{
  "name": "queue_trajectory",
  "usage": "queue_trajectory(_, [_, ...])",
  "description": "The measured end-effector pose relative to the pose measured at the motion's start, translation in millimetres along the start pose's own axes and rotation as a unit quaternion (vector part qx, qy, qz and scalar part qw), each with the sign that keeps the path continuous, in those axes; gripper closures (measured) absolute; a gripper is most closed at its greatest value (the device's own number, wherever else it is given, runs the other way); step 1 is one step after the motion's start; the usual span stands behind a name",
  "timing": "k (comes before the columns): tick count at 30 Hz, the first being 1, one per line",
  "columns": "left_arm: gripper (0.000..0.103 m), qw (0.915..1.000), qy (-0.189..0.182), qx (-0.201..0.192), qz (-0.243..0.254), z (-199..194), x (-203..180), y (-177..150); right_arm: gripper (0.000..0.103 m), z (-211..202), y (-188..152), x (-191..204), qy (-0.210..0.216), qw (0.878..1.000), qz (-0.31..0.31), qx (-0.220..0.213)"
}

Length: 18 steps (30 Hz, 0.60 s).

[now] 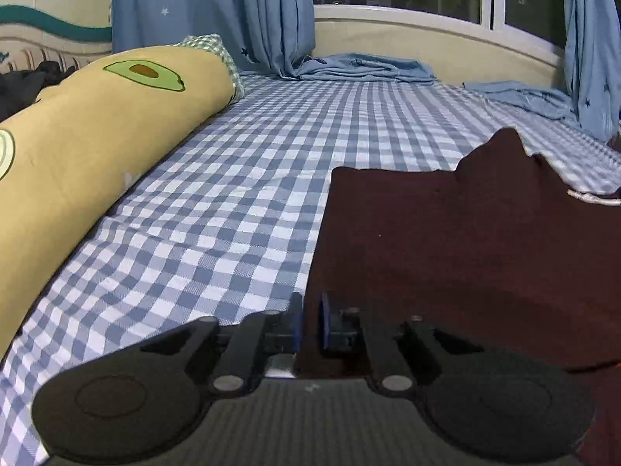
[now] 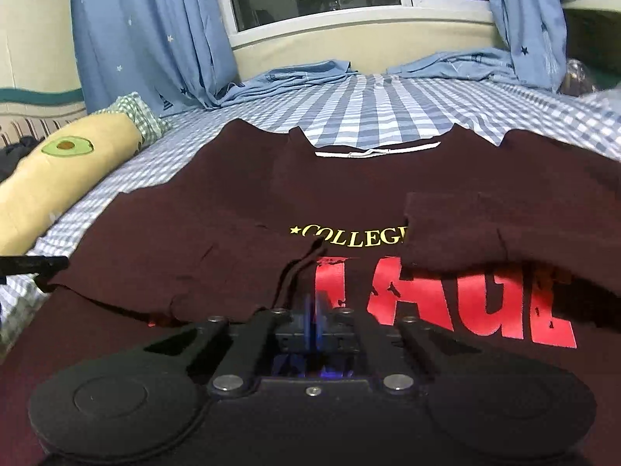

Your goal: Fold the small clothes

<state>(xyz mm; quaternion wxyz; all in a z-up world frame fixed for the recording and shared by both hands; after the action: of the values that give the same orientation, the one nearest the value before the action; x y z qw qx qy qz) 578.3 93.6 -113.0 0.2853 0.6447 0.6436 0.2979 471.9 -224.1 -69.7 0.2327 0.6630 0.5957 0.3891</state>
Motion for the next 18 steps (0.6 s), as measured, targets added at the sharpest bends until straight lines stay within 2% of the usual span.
queue_trajectory(1, [0.066,1.0000,-0.001,0.000,-0.010,-2.2,3.1,1.0,0.070,-3.7,2.1,-2.6,0.004,1.000,0.005,-0.001])
queue_trajectory(2, [0.040,0.9998,0.003,-0.005,-0.021,-6.8,7.0,2.5,0.063,-10.5,4.8,-4.9,0.011,1.000,0.008,-0.008])
queue_trajectory(3, [0.033,0.9995,0.009,-0.015,-0.025,-11.2,11.2,4.9,0.048,-20.8,8.5,-9.6,0.019,1.000,0.007,-0.020])
queue_trajectory(4, [0.031,0.9994,0.016,-0.023,-0.023,-16.4,13.4,7.1,0.032,-30.5,12.0,-15.9,0.019,0.999,0.005,-0.030])
queue_trajectory(6, [0.031,0.9994,0.022,-0.024,-0.009,-21.4,14.6,10.3,0.020,-50.5,17.0,-29.6,0.015,0.999,0.002,-0.042])
queue_trajectory(8, [0.017,0.9994,0.017,-0.028,-0.002,-32.5,13.3,9.9,0.011,-69.6,19.8,-50.6,0.002,0.999,0.002,-0.053])
queue_trajectory(9, [0.014,0.9994,0.017,-0.030,0.000,-37.6,12.3,8.5,0.004,-76.7,19.4,-63.0,-0.011,0.998,0.002,-0.055])
queue_trajectory(11, [0.008,0.9989,0.025,-0.039,0.003,-51.4,9.8,0.5,0.002,-89.3,13.0,-91.1,-0.041,0.998,0.017,-0.045])
queue_trajectory(13, [0.005,0.9987,0.030,-0.040,0.004,-65.2,7.7,-12.1,0.002,-105.8,0.8,-112.5,-0.056,0.997,0.042,-0.036])
queue_trajectory(18, [0.001,0.9986,0.030,-0.040,-0.016,-115.5,6.0,-45.5,0.001,-160.2,-35.1,-118.9,-0.054,0.998,0.029,-0.033])
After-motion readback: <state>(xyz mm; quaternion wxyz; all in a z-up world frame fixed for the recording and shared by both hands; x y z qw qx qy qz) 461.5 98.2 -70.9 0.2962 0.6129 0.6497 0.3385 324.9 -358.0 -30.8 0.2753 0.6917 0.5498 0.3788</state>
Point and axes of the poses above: each gripper's, at about its wrist camera, not at the fingertips, and z roughly the way its jaws point, x to its left, y to its top, the point moved 7 cm from there along z, roughly the way its jaws point, and after that the axes turned 2 degrees about y, right-handed, at the moved point
